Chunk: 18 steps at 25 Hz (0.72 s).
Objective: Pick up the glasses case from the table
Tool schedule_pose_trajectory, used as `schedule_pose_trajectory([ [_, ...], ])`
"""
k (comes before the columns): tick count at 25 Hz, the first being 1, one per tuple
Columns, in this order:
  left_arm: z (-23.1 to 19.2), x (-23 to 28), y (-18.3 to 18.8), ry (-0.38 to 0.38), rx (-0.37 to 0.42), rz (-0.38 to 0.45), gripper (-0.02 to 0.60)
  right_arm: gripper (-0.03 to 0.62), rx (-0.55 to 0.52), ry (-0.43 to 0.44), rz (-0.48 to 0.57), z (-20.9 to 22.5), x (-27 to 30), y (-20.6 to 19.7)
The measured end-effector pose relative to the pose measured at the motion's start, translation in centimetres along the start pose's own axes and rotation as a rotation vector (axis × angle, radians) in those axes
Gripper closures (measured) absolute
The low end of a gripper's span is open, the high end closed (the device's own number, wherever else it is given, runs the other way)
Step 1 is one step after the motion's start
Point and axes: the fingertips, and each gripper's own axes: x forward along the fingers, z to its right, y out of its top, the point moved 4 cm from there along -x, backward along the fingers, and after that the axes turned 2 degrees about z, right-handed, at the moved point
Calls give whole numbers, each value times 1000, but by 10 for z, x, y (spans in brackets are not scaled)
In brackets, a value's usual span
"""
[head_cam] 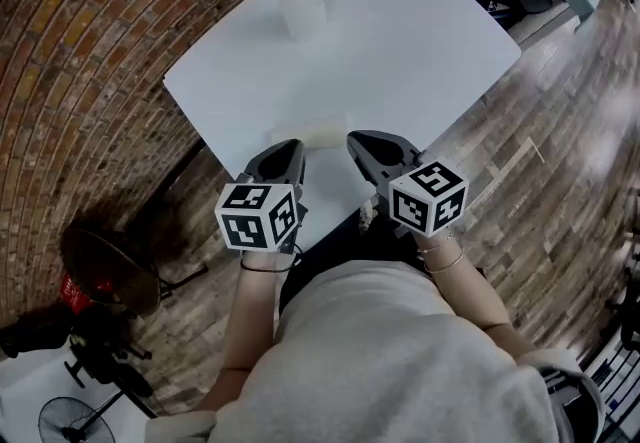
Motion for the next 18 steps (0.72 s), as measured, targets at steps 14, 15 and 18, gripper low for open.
schedule_pose_trajectory([
  [14, -24, 9, -4, -90, 231, -109, 566, 595, 98, -13, -2, -7, 7, -22],
  [15, -26, 11, -7, -99, 274, -134, 557, 595, 110, -16, -1, -6, 7, -24],
  [18, -28, 17, -14, -147, 420, -200, 442, 595, 129, -37, 1, -2, 10, -29],
])
